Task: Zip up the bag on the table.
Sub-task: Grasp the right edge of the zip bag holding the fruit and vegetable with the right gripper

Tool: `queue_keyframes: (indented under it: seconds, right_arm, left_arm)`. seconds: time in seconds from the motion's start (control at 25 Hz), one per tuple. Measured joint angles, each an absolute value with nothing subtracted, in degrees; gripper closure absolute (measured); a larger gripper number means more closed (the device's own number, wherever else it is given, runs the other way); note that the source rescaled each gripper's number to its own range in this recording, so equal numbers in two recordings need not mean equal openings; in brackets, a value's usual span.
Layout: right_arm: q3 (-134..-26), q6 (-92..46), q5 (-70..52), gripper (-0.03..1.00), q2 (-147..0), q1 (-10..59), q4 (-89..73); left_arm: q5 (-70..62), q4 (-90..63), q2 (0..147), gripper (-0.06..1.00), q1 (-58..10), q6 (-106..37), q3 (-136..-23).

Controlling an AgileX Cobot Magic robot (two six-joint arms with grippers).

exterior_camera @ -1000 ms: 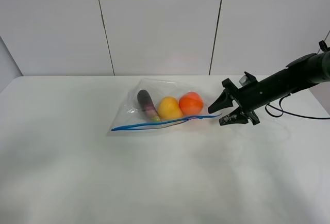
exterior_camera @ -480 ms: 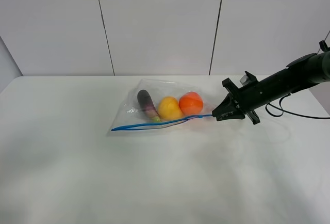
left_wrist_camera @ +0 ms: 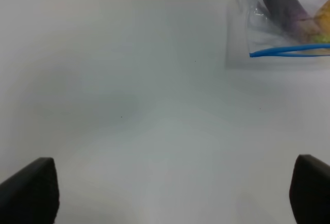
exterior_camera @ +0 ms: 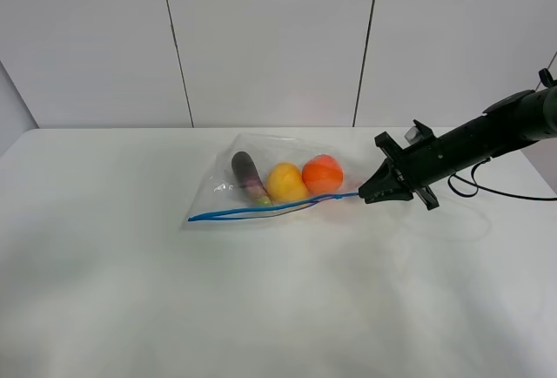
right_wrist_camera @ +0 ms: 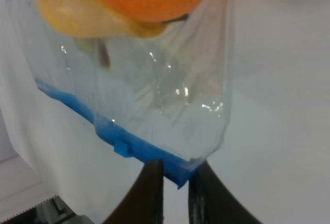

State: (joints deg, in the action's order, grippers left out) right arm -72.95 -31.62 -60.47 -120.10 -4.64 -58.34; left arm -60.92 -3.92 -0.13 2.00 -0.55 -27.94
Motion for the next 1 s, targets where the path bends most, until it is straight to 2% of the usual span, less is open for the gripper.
queue_keyframes:
  seconds: [0.24, 0.48, 0.56, 1.0]
  right_arm:
    - [-73.0, -31.7, -60.4, 0.79, -120.1, -4.6, -60.1]
    - [-73.0, -31.7, -60.4, 0.6, -120.1, -4.6, -60.3]
    - [-73.0, -31.7, -60.4, 0.57, -120.1, -4.6, -60.4]
    - [-73.0, -31.0, -58.4, 0.57, -120.1, -4.6, -60.5]
  left_arm:
    - [-60.9, -3.9, -0.1, -0.06, 2.0, -0.6, -27.9]
    - [-60.9, -3.9, -0.1, -0.06, 2.0, -0.6, -27.9]
    - [-60.9, -3.9, -0.1, -0.06, 2.0, -0.6, -27.9]
    - [-60.9, -3.9, -0.1, -0.06, 2.0, -0.6, -27.9]
